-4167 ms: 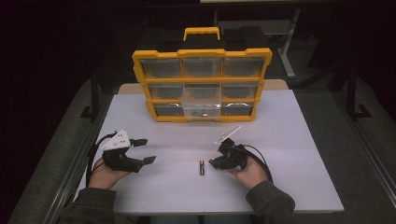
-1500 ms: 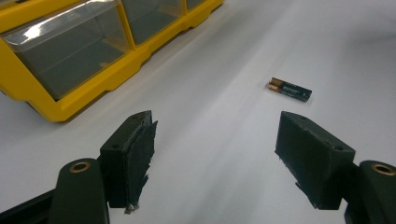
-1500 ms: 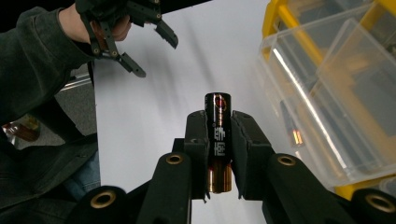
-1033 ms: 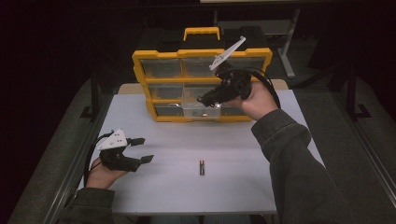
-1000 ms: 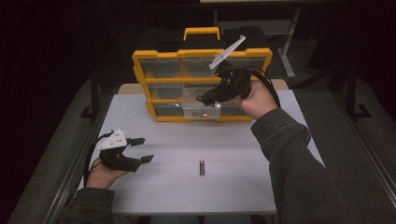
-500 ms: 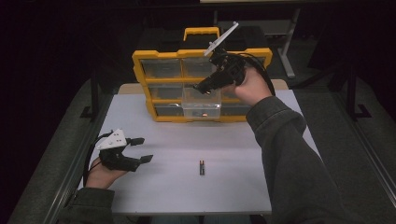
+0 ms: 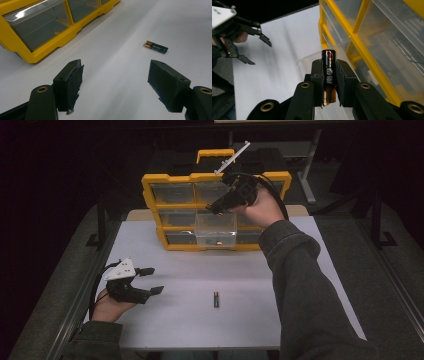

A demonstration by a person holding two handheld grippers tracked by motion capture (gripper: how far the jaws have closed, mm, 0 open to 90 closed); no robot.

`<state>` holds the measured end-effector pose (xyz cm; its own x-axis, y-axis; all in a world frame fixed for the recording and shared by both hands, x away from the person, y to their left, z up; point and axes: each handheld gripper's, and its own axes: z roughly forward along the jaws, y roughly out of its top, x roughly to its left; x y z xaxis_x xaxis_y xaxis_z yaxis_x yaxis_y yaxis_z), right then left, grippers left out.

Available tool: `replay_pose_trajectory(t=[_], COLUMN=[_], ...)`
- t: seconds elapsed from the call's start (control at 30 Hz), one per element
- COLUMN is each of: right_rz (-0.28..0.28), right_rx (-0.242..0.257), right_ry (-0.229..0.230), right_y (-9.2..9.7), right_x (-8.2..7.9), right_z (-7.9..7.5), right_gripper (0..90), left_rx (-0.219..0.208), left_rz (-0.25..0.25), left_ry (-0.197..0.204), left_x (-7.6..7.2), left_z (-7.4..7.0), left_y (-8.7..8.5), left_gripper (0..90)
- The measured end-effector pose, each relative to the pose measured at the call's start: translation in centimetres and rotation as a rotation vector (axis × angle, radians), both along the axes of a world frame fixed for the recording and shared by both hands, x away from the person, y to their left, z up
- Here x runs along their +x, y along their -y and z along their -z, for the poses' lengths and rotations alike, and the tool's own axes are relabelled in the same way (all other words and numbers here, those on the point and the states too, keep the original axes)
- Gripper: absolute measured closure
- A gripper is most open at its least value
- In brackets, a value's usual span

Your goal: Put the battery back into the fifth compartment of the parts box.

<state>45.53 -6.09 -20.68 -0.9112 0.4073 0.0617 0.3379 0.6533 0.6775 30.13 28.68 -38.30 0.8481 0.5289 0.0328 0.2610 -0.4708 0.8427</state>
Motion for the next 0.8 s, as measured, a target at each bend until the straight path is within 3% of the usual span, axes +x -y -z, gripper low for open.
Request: replay_pose_trajectory(t=[0.47, 0.8], right_rz=[0.019, 0.025], right_rx=[-0.039, -0.063], right_ry=[-0.004, -0.021], right_y=[-0.9, -1.3], right_x=[0.7, 1.2], right_z=[1.7, 3.9], right_gripper=[76.0, 76.0], left_rx=[-0.015, -0.008], left_rz=[-0.006, -0.006], left_ry=[0.002, -0.002], left_x=[-0.1, -0.1], left_z=[-0.1, -0.1], left_y=[-0.1, -0.3], left_gripper=[27.3, 27.2])
